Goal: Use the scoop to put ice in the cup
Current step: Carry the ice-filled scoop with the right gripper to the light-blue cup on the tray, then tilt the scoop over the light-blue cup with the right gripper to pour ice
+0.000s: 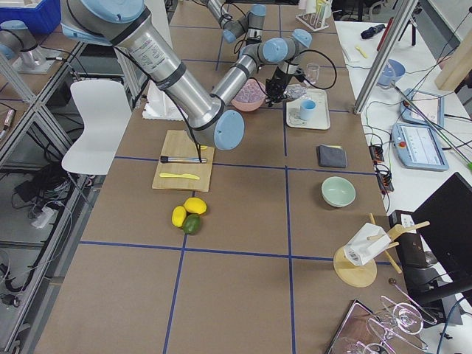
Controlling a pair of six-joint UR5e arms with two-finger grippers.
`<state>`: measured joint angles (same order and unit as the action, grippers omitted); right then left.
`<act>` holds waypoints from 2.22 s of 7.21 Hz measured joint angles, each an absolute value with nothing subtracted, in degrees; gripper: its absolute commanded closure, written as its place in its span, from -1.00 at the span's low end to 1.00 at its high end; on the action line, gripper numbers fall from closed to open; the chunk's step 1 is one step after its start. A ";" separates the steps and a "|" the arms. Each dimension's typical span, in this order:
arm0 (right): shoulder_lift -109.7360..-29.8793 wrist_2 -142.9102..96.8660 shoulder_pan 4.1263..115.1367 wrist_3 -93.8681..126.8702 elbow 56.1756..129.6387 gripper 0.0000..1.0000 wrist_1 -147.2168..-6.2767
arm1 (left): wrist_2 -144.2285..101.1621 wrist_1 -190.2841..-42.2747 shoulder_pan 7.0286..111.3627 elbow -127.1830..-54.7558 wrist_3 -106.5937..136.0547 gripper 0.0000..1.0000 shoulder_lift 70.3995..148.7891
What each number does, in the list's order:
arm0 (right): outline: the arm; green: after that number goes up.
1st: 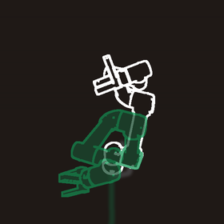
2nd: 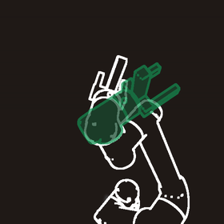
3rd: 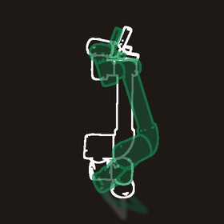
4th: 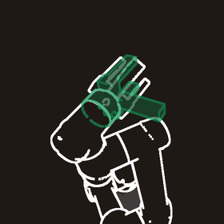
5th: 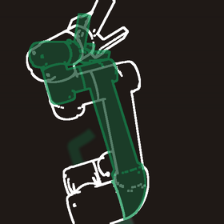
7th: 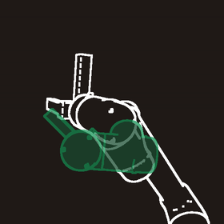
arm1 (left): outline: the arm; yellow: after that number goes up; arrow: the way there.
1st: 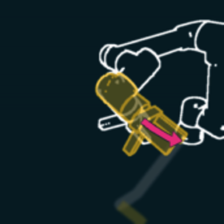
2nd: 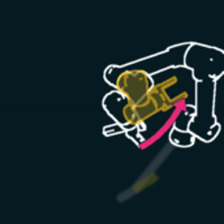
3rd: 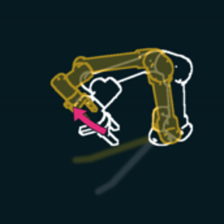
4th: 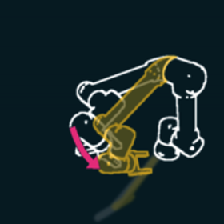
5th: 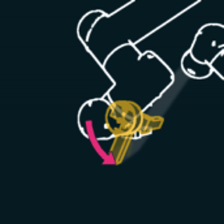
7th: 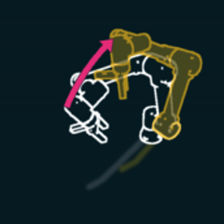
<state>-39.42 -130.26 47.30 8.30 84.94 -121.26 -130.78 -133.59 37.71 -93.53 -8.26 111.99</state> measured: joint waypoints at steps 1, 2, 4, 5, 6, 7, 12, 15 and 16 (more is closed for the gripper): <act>-37.67 -130.98 48.24 8.30 81.53 1.00 -121.18 | -130.78 -133.59 37.71 -93.49 -8.26 -1.00 111.98; -35.97 -131.27 48.69 8.12 78.56 1.00 -121.15 | -130.78 -133.59 37.71 -93.43 -8.28 -1.00 111.95; -34.06 -130.86 48.87 7.69 74.84 1.00 -121.25 | -130.78 -133.59 37.71 -93.33 -8.34 -1.00 111.92; -33.77 -130.34 48.78 7.46 73.71 1.00 -121.28 | -130.78 -133.61 37.70 -93.26 -8.35 -1.00 111.92; -33.20 -129.68 48.57 7.24 72.33 1.00 -121.35 | -130.78 -133.65 37.71 -93.21 -8.37 -1.00 111.91; -31.74 -128.99 48.34 6.87 69.92 1.00 -121.54 | -130.78 -133.67 37.70 -93.19 -8.41 -1.00 111.90; -27.73 -124.16 48.06 -2.59 65.51 1.00 -128.15 | -130.78 -133.68 37.72 -93.11 -8.44 -1.00 111.89; -26.50 -120.52 47.31 -5.11 65.27 1.00 -132.83 | -130.78 -133.68 37.71 -93.08 -8.49 -1.00 111.91; -26.12 -119.53 47.12 -5.91 65.15 1.00 -134.23 | -130.78 -133.68 37.71 -93.08 -8.51 -1.00 111.91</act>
